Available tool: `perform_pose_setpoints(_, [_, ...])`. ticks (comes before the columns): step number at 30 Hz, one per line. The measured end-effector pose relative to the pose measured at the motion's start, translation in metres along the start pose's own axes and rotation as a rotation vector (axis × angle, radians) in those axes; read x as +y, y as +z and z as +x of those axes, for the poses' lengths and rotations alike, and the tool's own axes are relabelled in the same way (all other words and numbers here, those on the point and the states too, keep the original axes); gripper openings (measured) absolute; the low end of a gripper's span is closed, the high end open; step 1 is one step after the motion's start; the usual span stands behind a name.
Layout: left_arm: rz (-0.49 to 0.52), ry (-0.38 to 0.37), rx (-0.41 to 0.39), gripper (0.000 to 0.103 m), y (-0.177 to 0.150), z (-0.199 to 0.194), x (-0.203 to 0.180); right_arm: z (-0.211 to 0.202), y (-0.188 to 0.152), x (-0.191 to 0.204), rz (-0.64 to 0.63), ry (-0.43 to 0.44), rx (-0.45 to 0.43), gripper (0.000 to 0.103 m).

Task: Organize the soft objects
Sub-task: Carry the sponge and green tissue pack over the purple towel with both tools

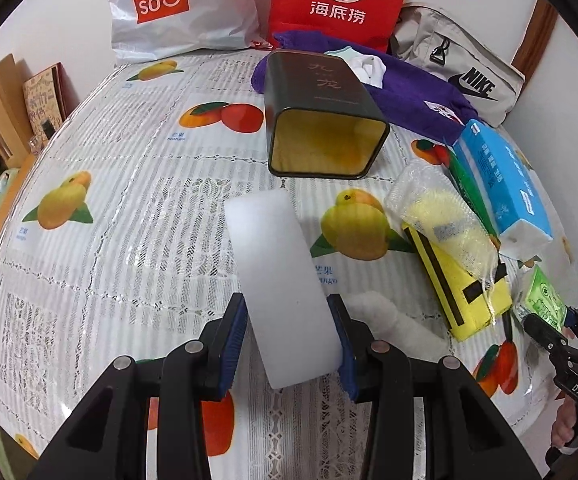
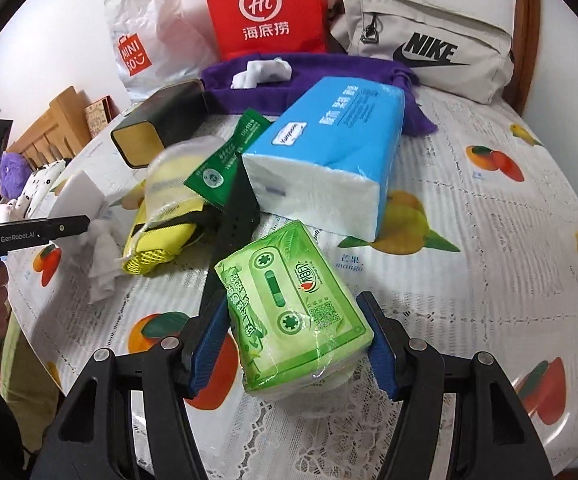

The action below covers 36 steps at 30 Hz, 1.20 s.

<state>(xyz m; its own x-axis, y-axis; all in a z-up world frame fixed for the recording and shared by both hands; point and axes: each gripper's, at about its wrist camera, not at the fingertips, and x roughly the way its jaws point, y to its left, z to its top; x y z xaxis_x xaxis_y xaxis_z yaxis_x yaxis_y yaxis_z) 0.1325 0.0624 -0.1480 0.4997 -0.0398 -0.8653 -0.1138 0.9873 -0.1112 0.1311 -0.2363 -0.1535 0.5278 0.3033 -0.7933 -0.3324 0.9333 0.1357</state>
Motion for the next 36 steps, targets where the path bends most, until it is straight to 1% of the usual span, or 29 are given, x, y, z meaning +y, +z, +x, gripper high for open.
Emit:
perform_pose_setpoints(3, [-0.002, -0.022, 0.008, 0.039, 0.000, 0.003, 0.000, 0.007, -0.001, -0.002, 0.005, 0.000, 0.015, 0.063])
perform_pose_setpoints(6, [-0.007, -0.040, -0.003, 0.035, 0.000, 0.005, 0.000, 0.008, -0.001, -0.004, 0.015, 0.012, 0.017, 0.063])
perform_pose_setpoints(7, [-0.006, -0.043, 0.001, 0.031, 0.001, 0.006, 0.000, 0.007, -0.001, -0.005, 0.018, 0.013, 0.016, 0.063])
perform_pose_setpoints(8, [-0.008, -0.040, 0.001, 0.030, 0.003, 0.005, 0.000, 0.008, -0.001, -0.006, 0.022, 0.013, 0.016, 0.063])
perform_pose_setpoints(11, [-0.015, -0.049, 0.004, 0.029, 0.008, 0.003, 0.002, 0.006, -0.001, -0.008, 0.034, 0.021, 0.016, 0.063])
perform_pose_setpoints(16, [-0.007, -0.026, -0.031, 0.029, 0.015, -0.016, 0.000, 0.002, 0.002, -0.005, 0.014, 0.026, 0.020, 0.063])
perform_pose_setpoints(19, [0.009, -0.027, -0.047, 0.029, 0.020, -0.026, -0.003, -0.004, 0.006, -0.005, 0.006, 0.030, 0.010, 0.063])
perform_pose_setpoints(24, [0.015, -0.039, -0.071, 0.029, 0.032, -0.040, -0.008, -0.018, 0.018, -0.007, 0.011, 0.046, -0.004, 0.063])
perform_pose_setpoints(28, [0.021, -0.039, -0.094, 0.029, 0.046, -0.047, -0.014, -0.033, 0.031, -0.005, -0.020, 0.057, -0.036, 0.063])
perform_pose_setpoints(32, [0.018, -0.044, -0.113, 0.029, 0.065, -0.054, -0.017, -0.045, 0.049, -0.009, -0.027, 0.052, -0.074, 0.063])
perform_pose_setpoints(34, [0.018, -0.041, -0.111, 0.029, 0.074, -0.053, -0.019, -0.049, 0.059, -0.013, -0.013, 0.061, -0.093, 0.063])
perform_pose_setpoints(36, [0.017, -0.039, -0.104, 0.029, 0.082, -0.052, -0.021, -0.050, 0.072, -0.018, 0.002, 0.051, -0.107, 0.063])
